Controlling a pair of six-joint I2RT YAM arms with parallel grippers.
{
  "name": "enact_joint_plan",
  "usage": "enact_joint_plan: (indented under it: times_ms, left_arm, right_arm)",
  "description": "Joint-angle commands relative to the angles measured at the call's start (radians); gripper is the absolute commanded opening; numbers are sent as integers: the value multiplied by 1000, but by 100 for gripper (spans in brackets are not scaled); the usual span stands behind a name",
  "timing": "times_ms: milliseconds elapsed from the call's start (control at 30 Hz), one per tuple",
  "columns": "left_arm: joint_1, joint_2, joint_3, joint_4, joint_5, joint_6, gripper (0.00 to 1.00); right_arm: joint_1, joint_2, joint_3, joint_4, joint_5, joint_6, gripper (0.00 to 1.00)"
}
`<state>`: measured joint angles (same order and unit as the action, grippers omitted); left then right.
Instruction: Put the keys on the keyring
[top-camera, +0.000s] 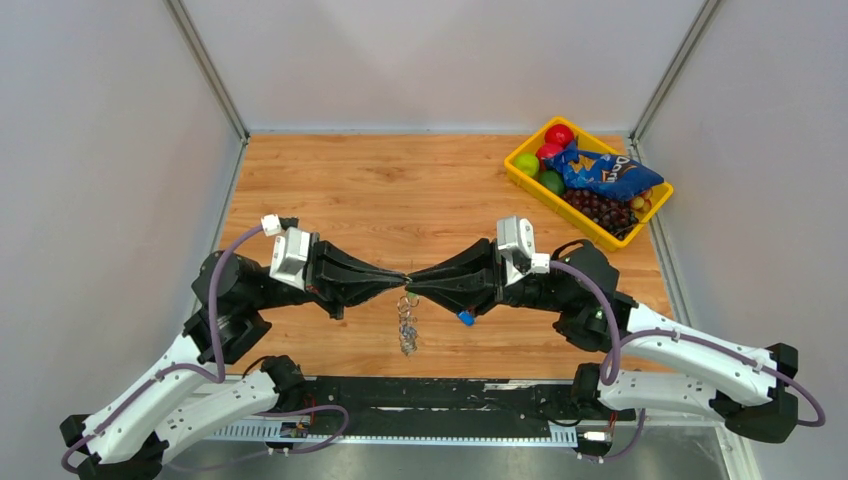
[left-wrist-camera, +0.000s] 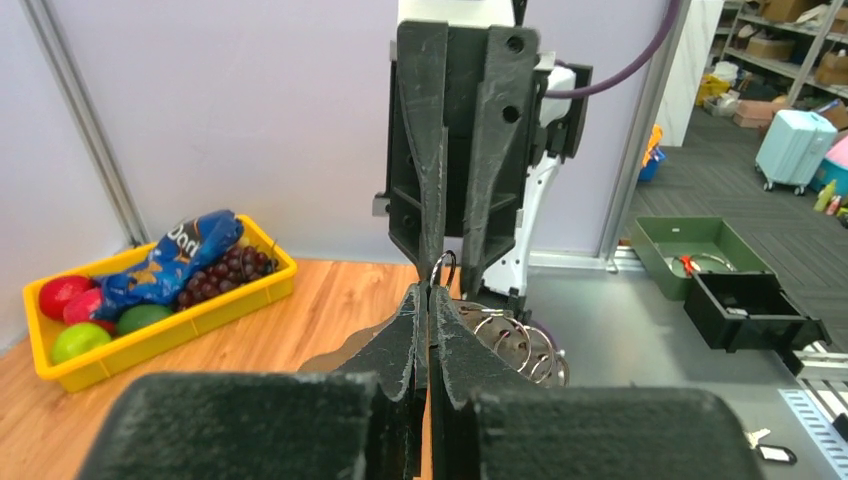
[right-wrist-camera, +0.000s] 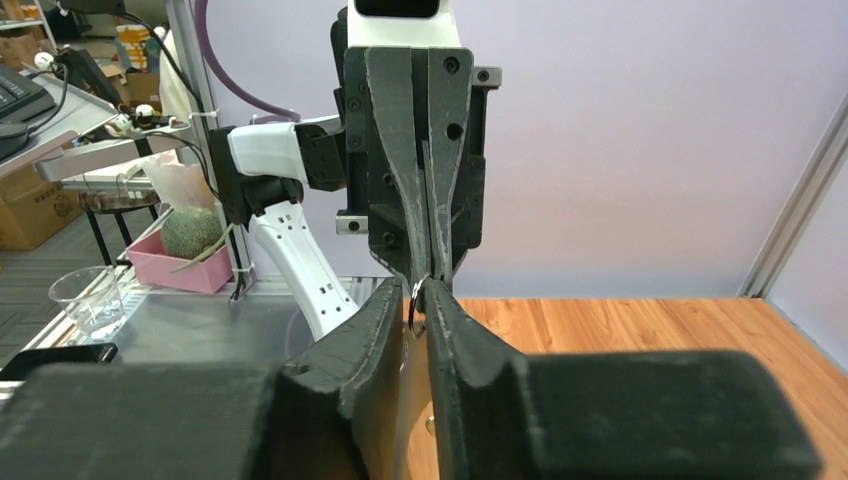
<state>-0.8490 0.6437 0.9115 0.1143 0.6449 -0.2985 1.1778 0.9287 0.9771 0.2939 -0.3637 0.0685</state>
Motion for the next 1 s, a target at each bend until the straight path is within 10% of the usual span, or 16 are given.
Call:
enact_joint_plan:
  times_ms: [0, 267, 733, 967]
  left_arm:
    - [-3, 10, 29, -79, -14, 49, 0]
    - [-3, 7, 40, -133, -44, 84, 0]
    - [-3, -13, 65, -261, -148, 151, 0]
    - [-2, -48, 37, -275, -189, 175, 0]
  right_arm:
    - [8, -36, 43, -44, 84, -31, 25]
    - [8, -114, 51, -197, 221, -60, 54]
    - [6, -212, -66, -615, 751, 145, 64]
    - [-16, -121, -154, -750, 770, 306, 64]
